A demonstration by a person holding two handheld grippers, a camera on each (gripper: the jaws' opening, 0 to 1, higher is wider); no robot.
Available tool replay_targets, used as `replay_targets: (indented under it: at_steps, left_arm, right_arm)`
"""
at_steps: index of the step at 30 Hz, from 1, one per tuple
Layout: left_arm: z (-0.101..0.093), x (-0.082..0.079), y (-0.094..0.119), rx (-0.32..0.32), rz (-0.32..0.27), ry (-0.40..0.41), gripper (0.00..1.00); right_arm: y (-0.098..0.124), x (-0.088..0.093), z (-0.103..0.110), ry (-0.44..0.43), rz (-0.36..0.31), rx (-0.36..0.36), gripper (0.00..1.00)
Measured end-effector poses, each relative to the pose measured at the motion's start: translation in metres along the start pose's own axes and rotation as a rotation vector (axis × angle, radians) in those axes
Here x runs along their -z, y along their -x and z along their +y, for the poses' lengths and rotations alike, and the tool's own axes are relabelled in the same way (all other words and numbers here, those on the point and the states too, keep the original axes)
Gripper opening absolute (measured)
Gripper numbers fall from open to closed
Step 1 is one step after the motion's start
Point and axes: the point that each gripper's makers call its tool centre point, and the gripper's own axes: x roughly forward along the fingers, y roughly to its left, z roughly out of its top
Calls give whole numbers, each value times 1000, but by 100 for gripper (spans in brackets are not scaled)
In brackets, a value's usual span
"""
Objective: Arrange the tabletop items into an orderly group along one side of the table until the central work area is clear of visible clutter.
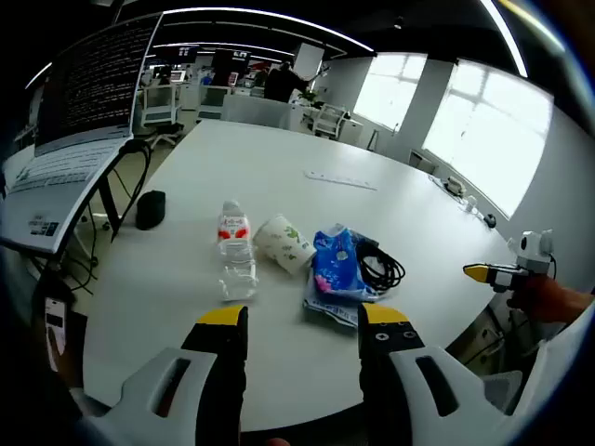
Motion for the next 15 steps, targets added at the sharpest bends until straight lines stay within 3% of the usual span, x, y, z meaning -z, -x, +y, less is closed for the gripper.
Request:
replay_targets:
  at_steps: [7,15]
  left_arm:
    - [-1,-3,0,0,-2,-15,47]
    - [-1,0,2,-2,1,-12,47]
  right_arm:
    - [-1,8,3,39,38,-13,31]
    - [-1,10,5,51,44,-30,32]
